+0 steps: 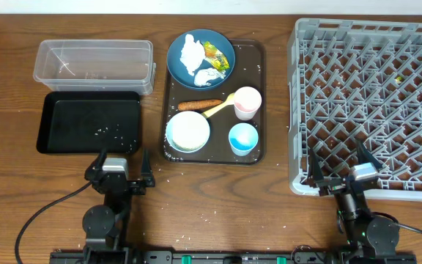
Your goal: Sort waste into correct bins and load items into the dishwasher rack
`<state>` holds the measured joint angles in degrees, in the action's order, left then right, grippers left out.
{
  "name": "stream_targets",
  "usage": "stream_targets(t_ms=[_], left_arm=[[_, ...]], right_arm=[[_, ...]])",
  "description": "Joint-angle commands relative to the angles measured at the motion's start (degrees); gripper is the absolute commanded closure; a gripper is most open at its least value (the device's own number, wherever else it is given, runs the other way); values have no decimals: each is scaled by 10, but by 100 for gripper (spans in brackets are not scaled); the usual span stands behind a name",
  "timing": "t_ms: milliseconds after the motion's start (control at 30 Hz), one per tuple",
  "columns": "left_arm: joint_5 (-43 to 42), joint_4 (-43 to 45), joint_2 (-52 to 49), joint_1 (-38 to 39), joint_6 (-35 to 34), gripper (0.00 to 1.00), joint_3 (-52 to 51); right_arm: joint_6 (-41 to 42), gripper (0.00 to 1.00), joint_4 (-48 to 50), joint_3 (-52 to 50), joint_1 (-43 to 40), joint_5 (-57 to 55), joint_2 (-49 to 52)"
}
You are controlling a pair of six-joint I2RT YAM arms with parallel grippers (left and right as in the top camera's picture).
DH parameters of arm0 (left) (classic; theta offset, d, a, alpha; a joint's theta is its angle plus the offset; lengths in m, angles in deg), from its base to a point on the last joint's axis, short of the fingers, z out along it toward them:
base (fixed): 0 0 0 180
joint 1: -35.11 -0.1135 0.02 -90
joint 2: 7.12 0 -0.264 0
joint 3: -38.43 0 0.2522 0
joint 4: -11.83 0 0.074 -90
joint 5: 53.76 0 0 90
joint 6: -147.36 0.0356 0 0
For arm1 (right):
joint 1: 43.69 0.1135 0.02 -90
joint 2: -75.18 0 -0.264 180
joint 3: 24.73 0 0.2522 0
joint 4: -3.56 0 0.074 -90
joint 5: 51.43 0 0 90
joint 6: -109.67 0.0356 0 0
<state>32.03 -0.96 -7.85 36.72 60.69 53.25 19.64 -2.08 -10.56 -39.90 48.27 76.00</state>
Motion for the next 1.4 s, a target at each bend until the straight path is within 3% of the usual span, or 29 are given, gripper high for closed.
stream_targets(t_ms=[0, 300, 533, 733, 1033, 1233, 1367], left_arm=[[-33, 15, 4, -3, 9, 4, 17], [-33, 20, -34, -3, 9, 4, 125], [-89, 11, -173, -3, 6, 4, 251], [-104, -90, -387, 4, -13, 4, 438], [-83, -341, -786, 82, -13, 4, 850], [-67, -514, -1049, 119, -21, 4, 1145], [-82, -530, -1167, 141, -21, 4, 1231]], right_arm=[[-2, 1, 4, 16, 11, 24, -4], [-3, 1, -11, 105, 11, 24, 30], [-5, 1, -78, 235, 11, 35, 151], [-25, 1, -222, 407, 11, 72, 297], [-35, 1, -482, 663, 11, 81, 507], [-28, 1, -527, 681, 11, 111, 553], [-28, 1, -549, 681, 11, 150, 562]])
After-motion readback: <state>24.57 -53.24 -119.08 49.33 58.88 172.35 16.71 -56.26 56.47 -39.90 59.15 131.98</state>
